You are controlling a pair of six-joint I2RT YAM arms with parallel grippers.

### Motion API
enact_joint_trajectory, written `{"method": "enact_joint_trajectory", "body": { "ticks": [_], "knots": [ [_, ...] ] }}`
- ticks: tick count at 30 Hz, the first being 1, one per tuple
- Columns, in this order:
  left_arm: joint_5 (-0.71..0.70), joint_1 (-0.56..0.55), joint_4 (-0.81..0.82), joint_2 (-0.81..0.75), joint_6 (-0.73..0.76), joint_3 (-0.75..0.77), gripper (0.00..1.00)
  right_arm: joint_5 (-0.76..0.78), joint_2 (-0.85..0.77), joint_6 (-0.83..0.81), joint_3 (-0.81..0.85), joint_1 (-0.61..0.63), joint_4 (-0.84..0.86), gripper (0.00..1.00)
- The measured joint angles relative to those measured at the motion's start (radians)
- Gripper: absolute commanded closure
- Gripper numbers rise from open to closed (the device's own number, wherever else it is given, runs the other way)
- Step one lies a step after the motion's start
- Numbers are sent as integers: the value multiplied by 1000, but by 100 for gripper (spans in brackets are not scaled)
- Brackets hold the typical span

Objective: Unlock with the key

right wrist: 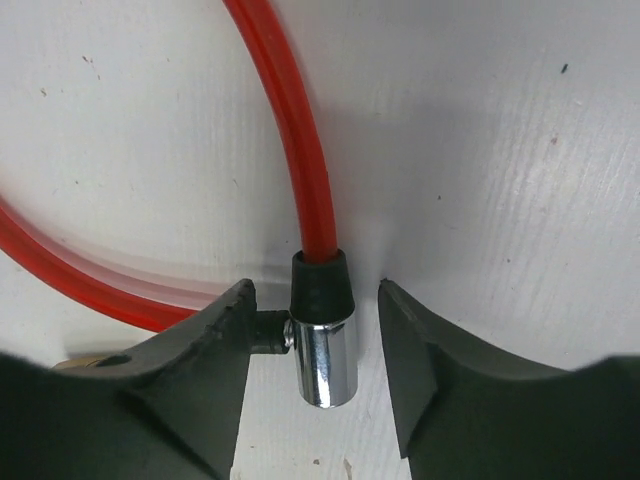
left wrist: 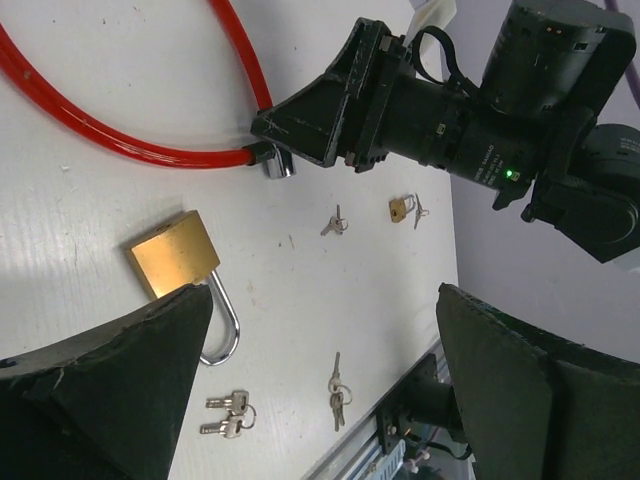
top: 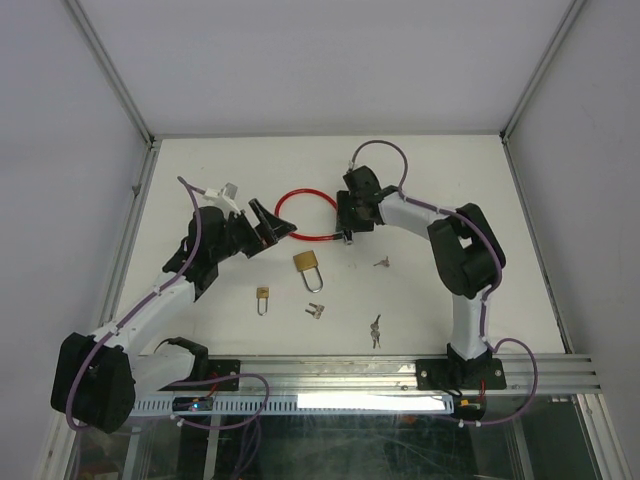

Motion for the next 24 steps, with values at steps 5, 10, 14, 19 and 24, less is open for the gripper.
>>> {"method": "enact_joint_trajectory", "body": {
  "ticks": [5,10,14,19,24],
  "knots": [
    [1,0,-16,-19,35,-9,1,25,-6,-45,9,19,-33,32],
    [-13,0,-83,-19,79,-8,1,46,-82,-92,-17,65,-74,31],
    [-34,5,-150,-19,111,-8,1,49,-168,-113,-53,139,-93,31],
    [-31,53,-206,-19,130,-8,1,47,-220,-119,-107,269,-122,31],
    [-19,108,-229,-19,144,-8,1,48,-220,-140,-118,411,-166,31]
  ]
}}
